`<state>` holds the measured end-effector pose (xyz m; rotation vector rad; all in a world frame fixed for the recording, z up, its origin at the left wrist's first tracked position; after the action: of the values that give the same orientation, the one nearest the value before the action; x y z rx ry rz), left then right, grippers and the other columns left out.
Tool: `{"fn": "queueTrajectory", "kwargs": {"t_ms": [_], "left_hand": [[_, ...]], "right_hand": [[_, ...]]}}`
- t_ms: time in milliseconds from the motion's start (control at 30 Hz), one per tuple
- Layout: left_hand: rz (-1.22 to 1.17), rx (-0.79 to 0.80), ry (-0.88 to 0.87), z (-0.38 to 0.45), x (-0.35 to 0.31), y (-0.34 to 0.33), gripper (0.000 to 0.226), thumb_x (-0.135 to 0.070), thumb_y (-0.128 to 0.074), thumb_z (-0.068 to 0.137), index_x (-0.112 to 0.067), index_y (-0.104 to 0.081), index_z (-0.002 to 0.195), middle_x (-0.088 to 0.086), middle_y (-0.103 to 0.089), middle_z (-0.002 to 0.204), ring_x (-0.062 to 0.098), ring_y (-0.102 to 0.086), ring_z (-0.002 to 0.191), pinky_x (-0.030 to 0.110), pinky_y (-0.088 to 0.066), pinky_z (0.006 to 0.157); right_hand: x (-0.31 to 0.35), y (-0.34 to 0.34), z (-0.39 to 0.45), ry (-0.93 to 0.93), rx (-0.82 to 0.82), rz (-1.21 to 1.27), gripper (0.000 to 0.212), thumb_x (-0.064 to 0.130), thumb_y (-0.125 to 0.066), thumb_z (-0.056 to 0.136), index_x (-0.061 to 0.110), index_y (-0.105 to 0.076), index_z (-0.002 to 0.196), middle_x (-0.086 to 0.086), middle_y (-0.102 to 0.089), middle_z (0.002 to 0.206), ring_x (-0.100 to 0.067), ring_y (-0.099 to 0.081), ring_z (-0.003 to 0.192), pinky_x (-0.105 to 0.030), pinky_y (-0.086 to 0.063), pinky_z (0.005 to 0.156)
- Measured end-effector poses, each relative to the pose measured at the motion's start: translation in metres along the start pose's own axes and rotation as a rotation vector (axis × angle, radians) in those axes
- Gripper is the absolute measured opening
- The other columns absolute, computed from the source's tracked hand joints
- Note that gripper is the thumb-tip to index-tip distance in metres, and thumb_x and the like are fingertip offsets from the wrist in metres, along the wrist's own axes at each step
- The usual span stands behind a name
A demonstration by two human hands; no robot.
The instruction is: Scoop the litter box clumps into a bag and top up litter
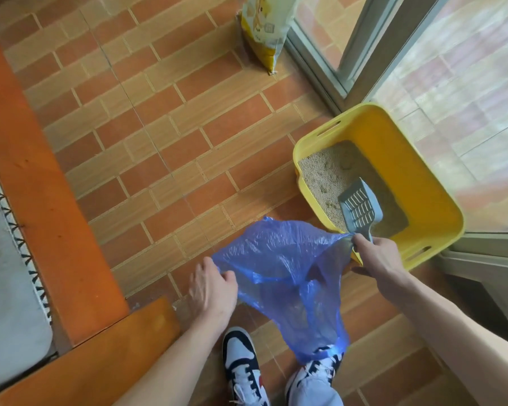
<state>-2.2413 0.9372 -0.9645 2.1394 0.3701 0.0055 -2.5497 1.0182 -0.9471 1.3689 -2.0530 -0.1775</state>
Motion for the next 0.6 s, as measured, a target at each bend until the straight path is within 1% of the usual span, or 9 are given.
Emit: {"fn": "queueTrajectory", "kwargs": {"t_ms": [67, 133, 200, 233, 333, 433, 500, 567, 600], "left_hand": [[0.021, -0.04, -0.115, -0.005, -0.018, -0.001, 0.039, -0.027, -0.066, 0.089, -0.012, -0.043, 0.116, 0.011, -0.057, 0.116, 0.031, -0.057, 0.103, 0.04, -0.048, 0.079], [0.088, -0.112, -0.261, -0.007, -0.034, 0.001, 0.063, -0.028, -0.076, 0.082, -0.012, -0.036, 0.128, 0.014, -0.052, 0.123, 0.034, -0.058, 0.106, 0.043, -0.052, 0.082], [0.248, -0.181, -0.442, -0.003, -0.046, 0.0, 0.082, -0.03, -0.081, 0.078, -0.013, -0.031, 0.141, 0.014, -0.048, 0.126, 0.032, -0.057, 0.107, 0.043, -0.053, 0.086], [0.338, -0.217, -0.541, 0.0, -0.051, -0.001, 0.088, -0.03, -0.083, 0.076, -0.014, -0.031, 0.145, 0.014, -0.048, 0.125, 0.031, -0.054, 0.106, 0.044, -0.051, 0.088], [0.497, -0.325, -0.901, 0.004, -0.061, -0.007, 0.082, -0.031, -0.085, 0.072, -0.013, -0.04, 0.138, 0.01, -0.048, 0.119, 0.03, -0.048, 0.102, 0.043, -0.044, 0.088], [0.604, -0.363, -1.24, 0.003, -0.065, -0.02, 0.077, -0.026, -0.084, 0.071, -0.013, -0.042, 0.135, 0.009, -0.045, 0.124, 0.03, -0.047, 0.11, 0.042, -0.036, 0.096], [0.683, -0.328, -1.312, 0.006, -0.072, -0.026, 0.089, -0.022, -0.082, 0.062, -0.016, -0.038, 0.139, 0.009, -0.04, 0.134, 0.03, -0.042, 0.122, 0.044, -0.032, 0.107], [0.784, -0.31, -1.274, 0.011, -0.084, -0.029, 0.101, -0.021, -0.08, 0.055, -0.017, -0.033, 0.145, 0.009, -0.036, 0.14, 0.029, -0.038, 0.128, 0.045, -0.029, 0.112], [0.812, -0.315, -1.247, 0.015, -0.093, -0.029, 0.103, -0.019, -0.077, 0.054, -0.018, -0.032, 0.147, 0.009, -0.037, 0.14, 0.029, -0.038, 0.127, 0.044, -0.029, 0.111]], "right_hand": [[-0.003, -0.003, 0.002, 0.009, 0.018, -0.003, 0.022, 0.018, -0.058, 0.092, 0.001, -0.07, 0.083, -0.008, -0.061, 0.073, -0.022, -0.058, 0.061, -0.045, -0.062, 0.073], [-0.005, -0.004, 0.004, 0.022, 0.018, 0.003, 0.022, 0.017, -0.058, 0.091, 0.004, -0.067, 0.075, -0.008, -0.06, 0.07, -0.024, -0.057, 0.06, -0.047, -0.062, 0.072], [-0.004, -0.004, 0.005, 0.031, 0.017, 0.016, 0.023, 0.015, -0.058, 0.091, 0.006, -0.064, 0.071, -0.007, -0.058, 0.065, -0.023, -0.055, 0.057, -0.048, -0.061, 0.071], [-0.003, -0.004, 0.005, 0.031, 0.018, 0.028, 0.021, 0.014, -0.058, 0.091, 0.005, -0.063, 0.072, -0.006, -0.057, 0.065, -0.022, -0.054, 0.055, -0.048, -0.061, 0.071], [0.001, -0.004, 0.007, 0.023, 0.025, 0.057, 0.016, 0.015, -0.059, 0.092, 0.004, -0.064, 0.082, -0.003, -0.054, 0.066, -0.014, -0.052, 0.054, -0.047, -0.061, 0.075], [0.005, -0.003, 0.015, 0.032, 0.019, 0.059, 0.016, 0.015, -0.059, 0.092, 0.004, -0.063, 0.082, -0.002, -0.051, 0.065, -0.011, -0.049, 0.053, -0.051, -0.061, 0.077], [0.007, -0.004, 0.021, 0.037, 0.021, 0.07, 0.015, 0.016, -0.06, 0.092, 0.003, -0.065, 0.085, -0.002, -0.051, 0.068, -0.016, -0.05, 0.058, -0.055, -0.061, 0.077], [0.008, -0.006, 0.029, 0.05, 0.022, 0.06, 0.016, 0.016, -0.061, 0.091, 0.002, -0.067, 0.086, -0.002, -0.052, 0.068, -0.018, -0.051, 0.059, -0.057, -0.061, 0.076], [0.008, -0.006, 0.033, 0.058, 0.019, 0.037, 0.017, 0.017, -0.062, 0.091, 0.001, -0.067, 0.085, -0.002, -0.052, 0.066, -0.018, -0.051, 0.058, -0.058, -0.061, 0.076]]}}
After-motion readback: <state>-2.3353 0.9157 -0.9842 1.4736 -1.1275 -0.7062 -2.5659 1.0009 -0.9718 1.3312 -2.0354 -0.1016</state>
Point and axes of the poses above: each hand's wrist, its own z-axis towards the middle knuckle, its own y-axis out of the back of the hand, x = y × z, the point moved 3 cm from there along z, towards the middle knuckle
